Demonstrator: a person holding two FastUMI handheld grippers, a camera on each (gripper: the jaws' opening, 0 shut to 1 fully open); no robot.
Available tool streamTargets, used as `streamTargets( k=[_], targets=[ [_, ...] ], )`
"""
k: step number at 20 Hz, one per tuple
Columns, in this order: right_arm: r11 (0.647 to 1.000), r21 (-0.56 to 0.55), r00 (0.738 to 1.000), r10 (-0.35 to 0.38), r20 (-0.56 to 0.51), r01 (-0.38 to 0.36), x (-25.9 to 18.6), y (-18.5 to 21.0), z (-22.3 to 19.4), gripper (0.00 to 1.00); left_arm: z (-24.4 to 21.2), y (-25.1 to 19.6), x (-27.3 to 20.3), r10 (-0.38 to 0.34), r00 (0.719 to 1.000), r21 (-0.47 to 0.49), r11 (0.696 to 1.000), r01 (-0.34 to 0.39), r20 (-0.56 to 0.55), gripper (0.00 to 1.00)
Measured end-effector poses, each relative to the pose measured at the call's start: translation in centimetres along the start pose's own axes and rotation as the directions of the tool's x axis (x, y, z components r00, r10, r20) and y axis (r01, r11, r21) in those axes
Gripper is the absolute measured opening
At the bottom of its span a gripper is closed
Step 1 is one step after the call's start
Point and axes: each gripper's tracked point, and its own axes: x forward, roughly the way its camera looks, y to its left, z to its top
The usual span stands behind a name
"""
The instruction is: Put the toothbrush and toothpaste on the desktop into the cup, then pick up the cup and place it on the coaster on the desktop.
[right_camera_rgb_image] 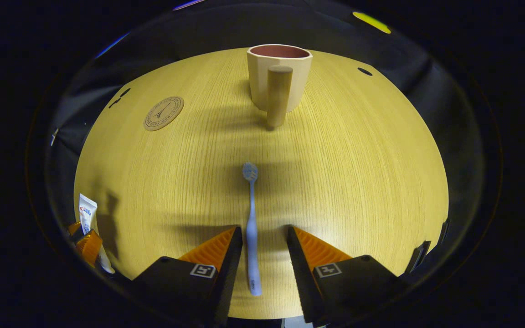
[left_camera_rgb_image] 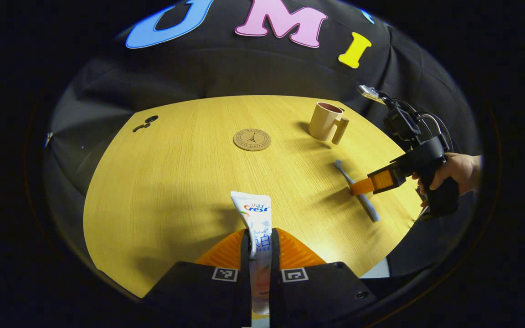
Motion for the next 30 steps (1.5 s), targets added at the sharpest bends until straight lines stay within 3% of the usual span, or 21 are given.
streamTargets(
  k=[2,3,5,8,9,19,25,30],
  targets=[
    [1.0,-0.019,1.0,0.008,-0.005,-0.008,0.0,0.5,0.0,0.53,0.0,0.0,0.0,-0.014,1.0,0.006,1.0,0.014,0.002,0.2],
    [0.999,-0.037,1.0,0.013,-0.001,-0.013,0.0,0.8,0.0,0.38,-0.1,0.1,0.0,-0.019,1.0,0.008,1.0,0.019,0.001,0.2],
    [0.999,-0.036,1.0,-0.003,0.003,0.003,0.0,0.9,0.0,0.22,-0.3,0.3,0.0,-0.024,1.0,0.015,1.0,0.024,0.001,0.2],
    [0.999,-0.044,1.0,0.016,0.001,-0.016,0.1,1.2,-0.5,0.22,-0.5,0.7,-0.2,-0.022,1.0,0.022,1.0,0.022,0.001,0.2],
    [0.999,-0.048,1.0,0.023,0.003,-0.022,-0.1,1.3,0.0,0.1,-0.4,0.7,-0.2,-0.021,1.0,0.023,1.0,0.021,0.003,0.2],
    [0.99,-0.118,0.997,0.074,0.013,-0.071,-0.8,0.7,-1.3,0.05,0.6,0.1,0.1,0.01,1.0,-0.012,1.0,-0.01,0.001,0.2],
    [0.988,-0.063,0.988,0.147,0.055,-0.144,-3.1,-1.4,-0.2,0.05,4.5,-1.4,0.2,0.016,0.998,-0.057,0.998,-0.013,0.057,0.2],
    [0.977,-0.101,0.972,0.198,0.124,-0.186,-5.7,-3.7,2.4,0.05,9.2,-4.2,1.1,-0.007,0.994,-0.043,0.999,0.012,0.106,0.2]
  ],
)
